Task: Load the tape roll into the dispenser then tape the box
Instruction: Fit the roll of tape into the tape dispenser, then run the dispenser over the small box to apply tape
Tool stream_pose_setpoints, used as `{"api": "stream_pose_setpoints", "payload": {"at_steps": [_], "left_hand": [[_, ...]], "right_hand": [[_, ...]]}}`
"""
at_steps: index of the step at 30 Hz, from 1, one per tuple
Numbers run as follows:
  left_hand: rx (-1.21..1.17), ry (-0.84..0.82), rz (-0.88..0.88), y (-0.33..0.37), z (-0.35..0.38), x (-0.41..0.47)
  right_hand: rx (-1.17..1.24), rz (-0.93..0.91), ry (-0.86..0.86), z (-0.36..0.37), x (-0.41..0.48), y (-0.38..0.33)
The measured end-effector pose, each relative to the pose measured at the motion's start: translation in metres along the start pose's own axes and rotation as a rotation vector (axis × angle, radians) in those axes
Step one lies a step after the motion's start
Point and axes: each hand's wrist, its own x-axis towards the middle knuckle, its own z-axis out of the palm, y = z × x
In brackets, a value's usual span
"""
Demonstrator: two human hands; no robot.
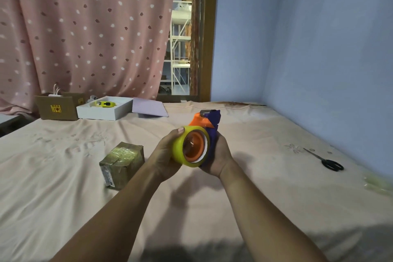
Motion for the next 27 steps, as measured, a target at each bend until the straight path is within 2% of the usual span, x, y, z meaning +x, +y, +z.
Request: {"api": "stream_pose_setpoints", "payload": {"at_steps": [6, 11, 14, 16, 18, 21, 23, 25, 27], "left_hand": [[-0.012, 0.021, 0.031, 0.008, -0.006, -0.005], [-0.027, 0.047, 0.01, 0.002, -0.003, -0.003], [-0.033, 0.052, 0.025, 0.002, 0.001, -0.002], [-0.009, 0.053, 0.05, 0.0, 0.003, -0.001], [0.047, 0.139, 0.062, 0.001, 0.006, -0.002], [0.191, 0.3, 0.102, 0.008, 0.007, -0.002], [0.261, 0.363, 0.119, 0.016, 0.007, -0.006], [0.214, 0.415, 0.146, 0.024, 0.009, -0.009], [0.192, 0.464, 0.175, 0.03, 0.014, -0.01]], "right_hand": [[-0.059, -0.036, -0.04, -0.004, -0.006, -0.011], [-0.115, -0.079, -0.165, 0.002, -0.015, -0.01], [-0.194, -0.136, -0.111, 0.014, -0.018, -0.006], [-0.258, -0.153, -0.004, 0.019, -0.017, -0.005], [-0.306, -0.179, 0.089, 0.022, -0.015, -0.006], [-0.303, -0.198, 0.119, 0.019, -0.013, -0.006], [-0.286, -0.186, 0.058, 0.019, -0.014, -0.002], [-0.225, -0.18, -0.054, 0.024, -0.017, 0.006], [-0.186, -0.186, -0.034, 0.036, -0.013, 0.013]]}}
